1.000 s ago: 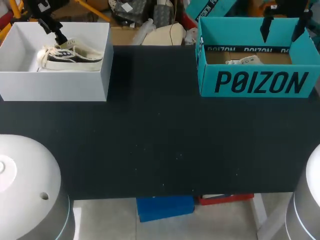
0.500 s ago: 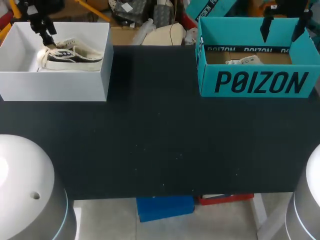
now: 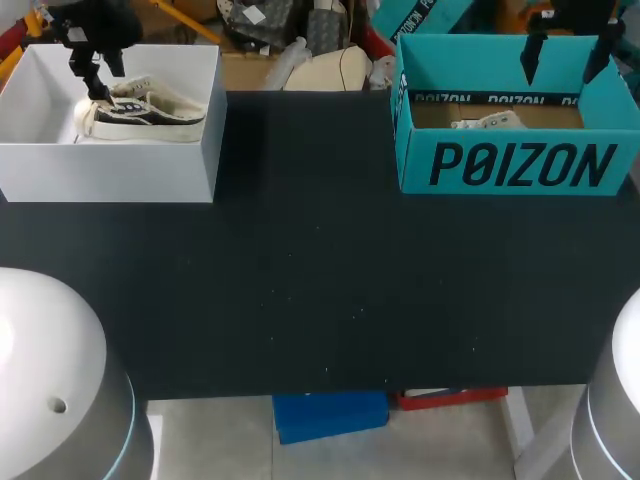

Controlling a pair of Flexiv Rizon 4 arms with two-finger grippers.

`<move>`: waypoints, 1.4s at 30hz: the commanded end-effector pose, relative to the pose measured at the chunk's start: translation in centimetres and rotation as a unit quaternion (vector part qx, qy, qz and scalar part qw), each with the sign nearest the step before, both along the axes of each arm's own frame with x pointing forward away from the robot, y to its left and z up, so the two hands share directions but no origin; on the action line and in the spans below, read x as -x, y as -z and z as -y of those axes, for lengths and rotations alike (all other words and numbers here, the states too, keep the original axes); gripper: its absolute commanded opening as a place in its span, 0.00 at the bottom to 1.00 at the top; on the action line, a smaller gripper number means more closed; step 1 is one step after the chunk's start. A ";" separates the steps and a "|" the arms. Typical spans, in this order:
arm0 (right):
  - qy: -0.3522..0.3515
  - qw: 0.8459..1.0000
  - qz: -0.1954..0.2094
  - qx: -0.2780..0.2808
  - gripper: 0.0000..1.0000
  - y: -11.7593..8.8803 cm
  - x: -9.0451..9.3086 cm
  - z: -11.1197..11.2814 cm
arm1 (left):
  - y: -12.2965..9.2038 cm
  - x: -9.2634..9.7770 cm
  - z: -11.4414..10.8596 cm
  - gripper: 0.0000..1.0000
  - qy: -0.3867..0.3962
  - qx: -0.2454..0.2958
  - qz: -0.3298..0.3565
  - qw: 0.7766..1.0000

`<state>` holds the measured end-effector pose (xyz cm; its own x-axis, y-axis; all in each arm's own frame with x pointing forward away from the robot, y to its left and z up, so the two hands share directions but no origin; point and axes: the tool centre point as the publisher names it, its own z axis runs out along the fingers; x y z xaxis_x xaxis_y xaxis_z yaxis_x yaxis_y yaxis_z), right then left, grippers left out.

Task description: Take the shoe out of the shoebox, open the shoe tongue, remove and reinsert the insole, then place the shoe into the shoebox

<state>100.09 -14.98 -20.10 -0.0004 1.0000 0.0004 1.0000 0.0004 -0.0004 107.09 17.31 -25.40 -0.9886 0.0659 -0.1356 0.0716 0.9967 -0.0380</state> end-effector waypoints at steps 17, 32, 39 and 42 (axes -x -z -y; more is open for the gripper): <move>0.000 1.000 0.000 0.000 1.00 0.0 0.0 0.0 | 7.6 -7.0 -2.0 0.79 0.002 -0.013 -0.036 0.999; 0.000 1.000 0.000 0.000 1.00 0.0 0.0 0.0 | 10.4 -8.0 -1.2 0.49 0.007 -0.017 -0.056 0.998; 0.000 1.000 0.000 0.000 1.00 0.0 0.0 0.0 | 11.8 -7.1 -1.3 0.49 0.002 -0.016 -0.069 0.997; 0.000 1.000 0.000 0.000 1.00 0.0 0.0 0.0 | 12.3 -7.2 -1.5 0.49 -0.001 -0.016 -0.072 0.997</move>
